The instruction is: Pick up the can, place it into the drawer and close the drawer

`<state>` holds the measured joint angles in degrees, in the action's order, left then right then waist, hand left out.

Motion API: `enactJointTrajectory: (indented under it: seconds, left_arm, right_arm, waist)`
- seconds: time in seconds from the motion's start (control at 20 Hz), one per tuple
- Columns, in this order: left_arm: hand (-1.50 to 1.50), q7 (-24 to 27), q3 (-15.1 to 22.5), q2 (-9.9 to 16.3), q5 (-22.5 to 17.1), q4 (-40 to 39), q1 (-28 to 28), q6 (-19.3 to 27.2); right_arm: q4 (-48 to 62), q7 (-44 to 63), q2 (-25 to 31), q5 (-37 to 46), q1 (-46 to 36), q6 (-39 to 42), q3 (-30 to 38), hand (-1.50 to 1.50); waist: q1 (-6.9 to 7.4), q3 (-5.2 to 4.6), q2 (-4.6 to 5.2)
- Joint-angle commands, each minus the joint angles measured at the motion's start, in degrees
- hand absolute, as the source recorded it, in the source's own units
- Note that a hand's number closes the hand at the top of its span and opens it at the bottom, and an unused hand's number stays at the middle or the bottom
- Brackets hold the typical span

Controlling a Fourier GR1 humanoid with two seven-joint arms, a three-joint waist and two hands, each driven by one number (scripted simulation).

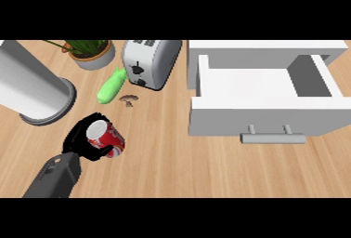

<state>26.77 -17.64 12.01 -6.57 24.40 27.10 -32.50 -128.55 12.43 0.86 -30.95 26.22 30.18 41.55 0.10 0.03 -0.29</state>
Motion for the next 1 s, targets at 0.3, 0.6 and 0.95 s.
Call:
enactJointTrajectory:
  seconds: [0.3,0.6,0.95]
  left_arm:
    - [1.5,-4.2,-0.9,-11.8,-6.6,19.8,-1.9,20.3]
    - [1.5,-14.9,7.6,-12.0,-9.0,36.8,-1.2,29.4]
    - [1.5,-25.5,15.8,-12.0,-9.5,50.7,-1.9,39.9]
  right_arm:
    - [-2.4,0.6,-0.8,0.6,0.1,-2.6,-2.1,-1.5]
    - [0.3,-1.0,-0.9,2.8,-1.3,-1.7,-1.0,-1.5]
    - [-1.8,0.1,-0.8,-0.7,1.4,-2.4,-1.8,-1.5]
  waist:
    - [0.41,0.04,-0.16]
    - [0.57,0.05,-0.15]
    - [-0.3,-0.01,0.13]
